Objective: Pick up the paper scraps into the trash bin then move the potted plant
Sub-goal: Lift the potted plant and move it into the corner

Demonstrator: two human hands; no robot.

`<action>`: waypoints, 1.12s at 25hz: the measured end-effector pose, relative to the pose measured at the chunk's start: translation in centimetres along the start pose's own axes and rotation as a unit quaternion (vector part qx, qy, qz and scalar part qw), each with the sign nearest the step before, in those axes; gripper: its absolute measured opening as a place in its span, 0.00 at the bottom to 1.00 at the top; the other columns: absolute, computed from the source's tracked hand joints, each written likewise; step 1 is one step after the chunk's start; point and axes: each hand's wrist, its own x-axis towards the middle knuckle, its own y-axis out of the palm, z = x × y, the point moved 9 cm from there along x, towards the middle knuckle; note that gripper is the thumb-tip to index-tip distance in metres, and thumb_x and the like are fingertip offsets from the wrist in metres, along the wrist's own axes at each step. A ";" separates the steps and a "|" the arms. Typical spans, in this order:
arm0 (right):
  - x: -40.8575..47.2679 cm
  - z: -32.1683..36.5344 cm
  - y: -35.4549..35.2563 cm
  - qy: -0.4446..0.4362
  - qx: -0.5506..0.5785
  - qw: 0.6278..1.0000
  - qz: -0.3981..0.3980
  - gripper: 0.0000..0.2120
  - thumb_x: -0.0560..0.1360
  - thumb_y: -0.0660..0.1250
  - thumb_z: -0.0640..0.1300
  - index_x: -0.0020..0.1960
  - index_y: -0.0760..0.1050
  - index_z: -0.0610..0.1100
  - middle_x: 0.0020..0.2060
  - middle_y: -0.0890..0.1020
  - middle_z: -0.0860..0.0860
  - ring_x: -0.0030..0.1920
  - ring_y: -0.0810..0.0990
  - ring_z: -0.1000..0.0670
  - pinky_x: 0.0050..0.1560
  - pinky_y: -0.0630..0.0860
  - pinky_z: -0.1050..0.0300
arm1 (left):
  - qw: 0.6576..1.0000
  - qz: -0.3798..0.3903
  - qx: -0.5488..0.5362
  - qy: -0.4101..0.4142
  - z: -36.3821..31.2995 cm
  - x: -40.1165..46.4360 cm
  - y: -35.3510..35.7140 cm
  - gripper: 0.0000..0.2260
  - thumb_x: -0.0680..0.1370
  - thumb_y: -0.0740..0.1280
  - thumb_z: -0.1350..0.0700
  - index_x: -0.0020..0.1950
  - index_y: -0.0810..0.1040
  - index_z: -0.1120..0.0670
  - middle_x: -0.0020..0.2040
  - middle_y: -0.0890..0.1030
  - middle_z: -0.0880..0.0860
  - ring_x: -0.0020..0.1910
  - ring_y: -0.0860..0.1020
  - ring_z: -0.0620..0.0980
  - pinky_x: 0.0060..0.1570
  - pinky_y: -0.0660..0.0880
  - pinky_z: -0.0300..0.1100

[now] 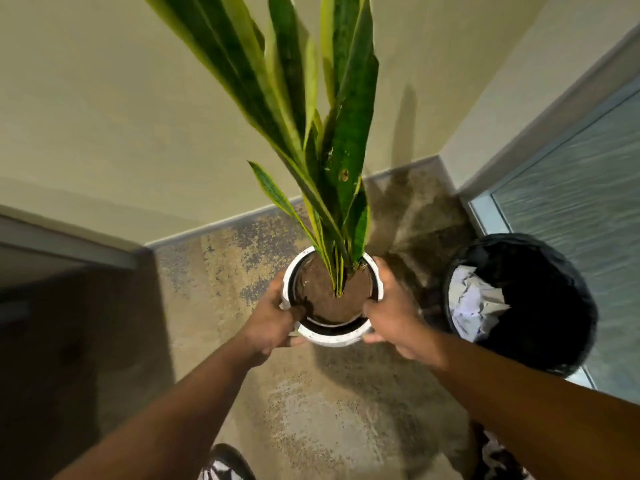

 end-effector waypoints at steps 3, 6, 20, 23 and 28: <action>-5.3 6.9 -3.2 -0.006 0.014 1.000 0.007 0.39 0.75 0.62 0.33 0.72 0.60 0.72 0.68 0.64 0.56 0.60 0.76 0.41 0.33 0.84 0.42 | 0.998 -0.020 0.035 0.050 -7.5 -6.2 -0.6 0.26 0.78 0.70 0.59 0.53 0.73 0.23 0.57 0.78 0.46 0.51 0.80 0.53 0.48 0.78 0.53; -11.8 13.6 -6.3 -0.018 0.023 0.999 0.020 0.37 0.76 0.61 0.32 0.69 0.63 0.72 0.66 0.73 0.53 0.58 0.80 0.42 0.35 0.85 0.43 | 0.992 -0.035 0.045 0.109 -14.7 -13.6 -0.4 0.26 0.79 0.66 0.62 0.52 0.75 0.26 0.50 0.81 0.41 0.43 0.80 0.43 0.43 0.76 0.41; -45.0 39.7 -18.8 -0.217 -0.012 0.968 -0.126 0.23 0.69 0.63 0.43 0.60 0.73 0.63 0.45 0.84 0.50 0.42 0.84 0.44 0.36 0.81 0.49 | 0.954 -0.027 0.066 0.291 -40.9 -48.2 -0.8 0.23 0.72 0.66 0.57 0.56 0.78 0.30 0.55 0.84 0.50 0.52 0.82 0.56 0.45 0.83 0.55; -50.0 41.2 -19.8 -0.237 -0.009 0.957 -0.166 0.17 0.68 0.64 0.48 0.56 0.76 0.57 0.44 0.84 0.51 0.44 0.83 0.46 0.42 0.81 0.45 | 0.948 -0.035 0.089 0.303 -43.4 -53.2 -1.8 0.22 0.73 0.66 0.59 0.59 0.79 0.33 0.52 0.85 0.51 0.50 0.83 0.57 0.47 0.82 0.57; -52.3 41.4 -21.4 -0.268 0.066 0.958 -0.081 0.20 0.73 0.63 0.41 0.62 0.77 0.57 0.49 0.84 0.48 0.50 0.83 0.45 0.47 0.82 0.49 | 0.939 -0.069 0.081 0.327 -44.8 -57.0 0.0 0.22 0.73 0.67 0.59 0.61 0.80 0.37 0.52 0.85 0.48 0.50 0.83 0.59 0.41 0.81 0.58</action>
